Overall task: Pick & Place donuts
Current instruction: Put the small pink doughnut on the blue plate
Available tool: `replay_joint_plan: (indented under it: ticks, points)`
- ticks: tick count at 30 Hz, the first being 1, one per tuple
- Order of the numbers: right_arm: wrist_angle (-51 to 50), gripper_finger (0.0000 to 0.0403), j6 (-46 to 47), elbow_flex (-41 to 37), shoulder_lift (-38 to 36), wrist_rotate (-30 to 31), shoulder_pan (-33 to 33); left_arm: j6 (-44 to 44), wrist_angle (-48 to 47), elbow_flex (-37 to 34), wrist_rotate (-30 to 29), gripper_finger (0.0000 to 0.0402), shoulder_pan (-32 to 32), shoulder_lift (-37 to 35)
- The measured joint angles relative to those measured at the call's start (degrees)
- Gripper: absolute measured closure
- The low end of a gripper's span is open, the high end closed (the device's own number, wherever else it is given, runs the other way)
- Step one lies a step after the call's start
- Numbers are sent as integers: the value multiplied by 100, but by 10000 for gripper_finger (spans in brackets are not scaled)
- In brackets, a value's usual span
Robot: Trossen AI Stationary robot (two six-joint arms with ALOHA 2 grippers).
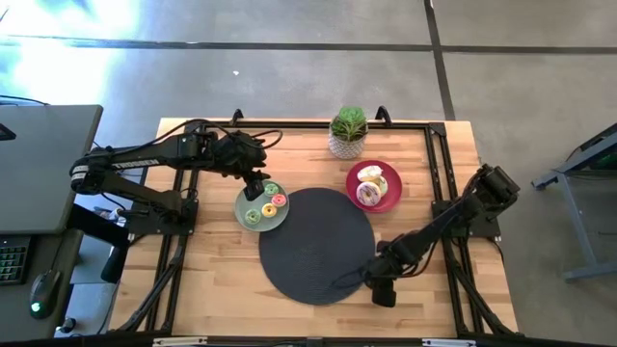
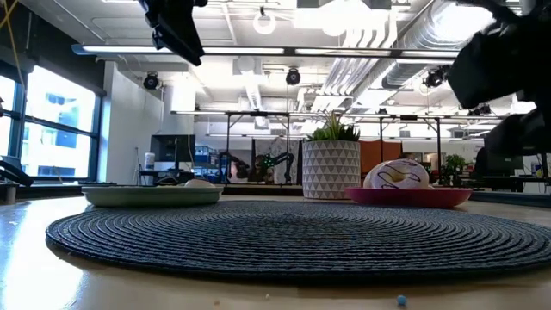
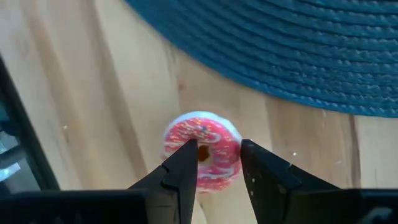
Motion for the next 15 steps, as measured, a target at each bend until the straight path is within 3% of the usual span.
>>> replay_joint_plan:
  ticks: [8,15]
  points:
    - [93,297,-27,-322,-11,141,147,-1,17,0,-3,234,0,0]
    - [521,380,-241,-365,-37,-3,128,0,110,0,-22,234,0,0]
